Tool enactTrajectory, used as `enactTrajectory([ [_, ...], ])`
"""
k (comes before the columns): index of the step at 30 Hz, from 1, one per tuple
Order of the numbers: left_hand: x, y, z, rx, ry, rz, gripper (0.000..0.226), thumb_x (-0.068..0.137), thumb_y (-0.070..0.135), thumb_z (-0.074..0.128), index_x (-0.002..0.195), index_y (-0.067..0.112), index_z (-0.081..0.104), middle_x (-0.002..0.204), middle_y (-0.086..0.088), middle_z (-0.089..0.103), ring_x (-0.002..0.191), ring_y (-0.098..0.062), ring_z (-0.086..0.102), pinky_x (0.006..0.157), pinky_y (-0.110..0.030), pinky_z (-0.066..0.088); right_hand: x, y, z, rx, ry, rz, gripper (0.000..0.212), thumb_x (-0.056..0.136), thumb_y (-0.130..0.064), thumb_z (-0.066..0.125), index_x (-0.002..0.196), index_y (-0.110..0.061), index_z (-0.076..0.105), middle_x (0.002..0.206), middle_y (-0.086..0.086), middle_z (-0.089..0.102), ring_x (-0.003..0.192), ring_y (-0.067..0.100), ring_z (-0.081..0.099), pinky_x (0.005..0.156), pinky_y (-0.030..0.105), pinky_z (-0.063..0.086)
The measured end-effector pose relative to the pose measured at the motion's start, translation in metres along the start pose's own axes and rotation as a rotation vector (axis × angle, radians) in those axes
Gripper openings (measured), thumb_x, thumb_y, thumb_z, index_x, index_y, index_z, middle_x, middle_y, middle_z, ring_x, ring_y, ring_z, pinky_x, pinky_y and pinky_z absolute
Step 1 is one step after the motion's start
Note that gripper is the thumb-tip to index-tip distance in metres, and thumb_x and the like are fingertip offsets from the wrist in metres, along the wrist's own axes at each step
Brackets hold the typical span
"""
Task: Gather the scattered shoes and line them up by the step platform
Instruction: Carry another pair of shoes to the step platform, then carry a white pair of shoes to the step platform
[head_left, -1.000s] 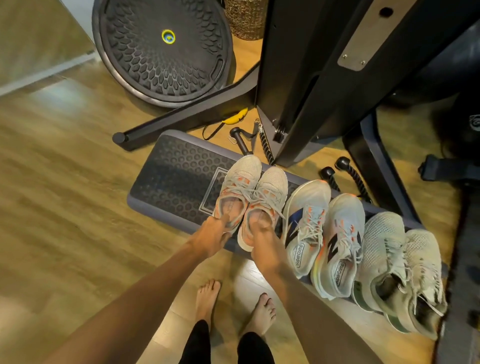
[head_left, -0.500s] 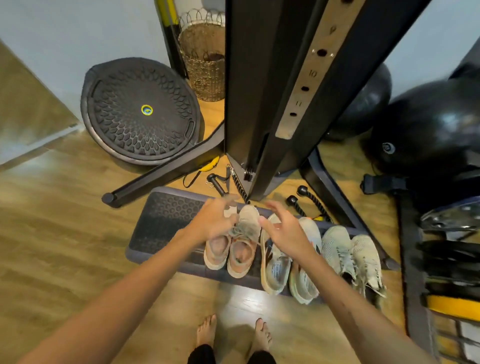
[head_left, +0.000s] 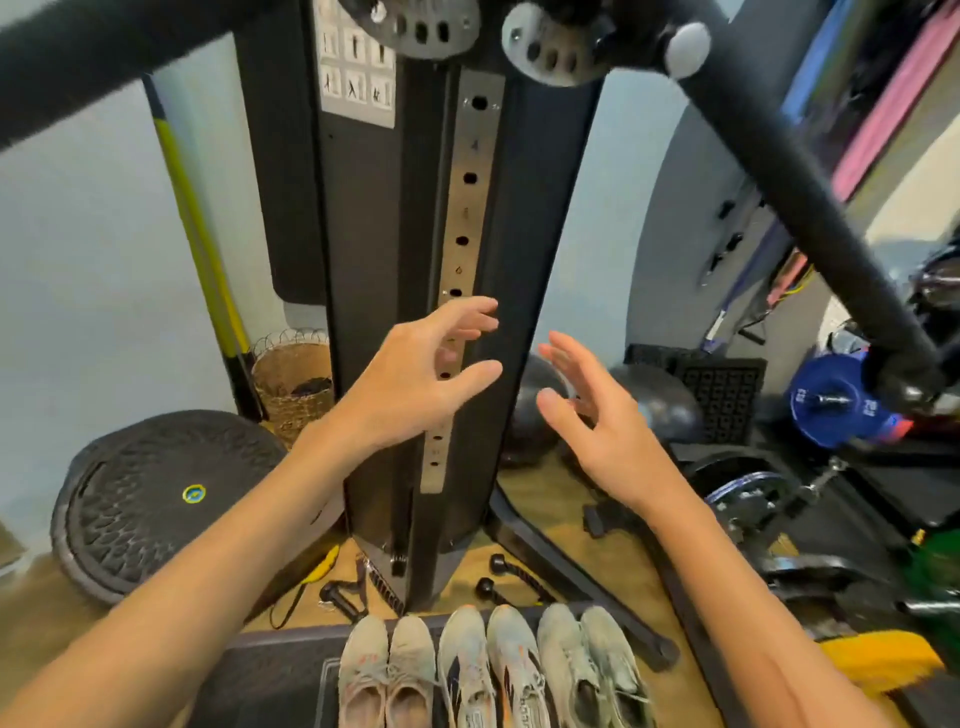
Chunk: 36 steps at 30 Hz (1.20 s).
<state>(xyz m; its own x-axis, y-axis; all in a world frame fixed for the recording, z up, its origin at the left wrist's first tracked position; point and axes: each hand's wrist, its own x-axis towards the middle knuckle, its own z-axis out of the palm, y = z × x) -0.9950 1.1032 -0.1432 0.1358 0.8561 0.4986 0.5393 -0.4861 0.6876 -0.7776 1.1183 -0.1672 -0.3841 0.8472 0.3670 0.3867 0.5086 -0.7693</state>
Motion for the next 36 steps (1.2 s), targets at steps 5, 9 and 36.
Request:
enactTrajectory([
  [5, 0.013, 0.094, 0.014, -0.108, -0.106, 0.183, 0.055, 0.085, 0.041, 0.061, 0.137, 0.03, 0.045, 0.124, 0.02, 0.059, 0.117, 0.004, 0.052, 0.095, -0.016, 0.045, -0.065, -0.041, -0.085, -0.115, 0.183, -0.046, 0.064, 0.089, -0.055, 0.054, 0.147, -0.04, 0.031, 0.146, -0.026, 0.041, 0.136, -0.005, 0.035, 0.108, 0.037, 0.04],
  [9, 0.016, 0.168, 0.06, -0.173, -0.265, 0.314, 0.058, 0.085, 0.028, 0.066, 0.139, 0.026, 0.043, 0.126, 0.014, 0.059, 0.121, -0.002, 0.052, 0.102, -0.032, 0.046, -0.136, -0.064, -0.156, -0.22, 0.323, 0.001, 0.065, 0.089, -0.045, 0.059, 0.147, -0.035, 0.033, 0.145, -0.02, 0.045, 0.134, -0.006, 0.038, 0.107, 0.034, 0.042],
  [36, -0.303, 0.715, 0.542, -0.818, -1.236, 1.075, 0.067, 0.08, 0.051, 0.063, 0.141, 0.032, 0.04, 0.13, 0.02, 0.056, 0.124, -0.002, 0.051, 0.099, -0.03, 0.046, -0.865, -0.193, -0.398, -0.691, 1.155, 0.897, 0.072, 0.088, -0.052, 0.059, 0.149, -0.034, 0.027, 0.149, -0.015, 0.041, 0.136, -0.007, 0.034, 0.109, 0.032, 0.039],
])
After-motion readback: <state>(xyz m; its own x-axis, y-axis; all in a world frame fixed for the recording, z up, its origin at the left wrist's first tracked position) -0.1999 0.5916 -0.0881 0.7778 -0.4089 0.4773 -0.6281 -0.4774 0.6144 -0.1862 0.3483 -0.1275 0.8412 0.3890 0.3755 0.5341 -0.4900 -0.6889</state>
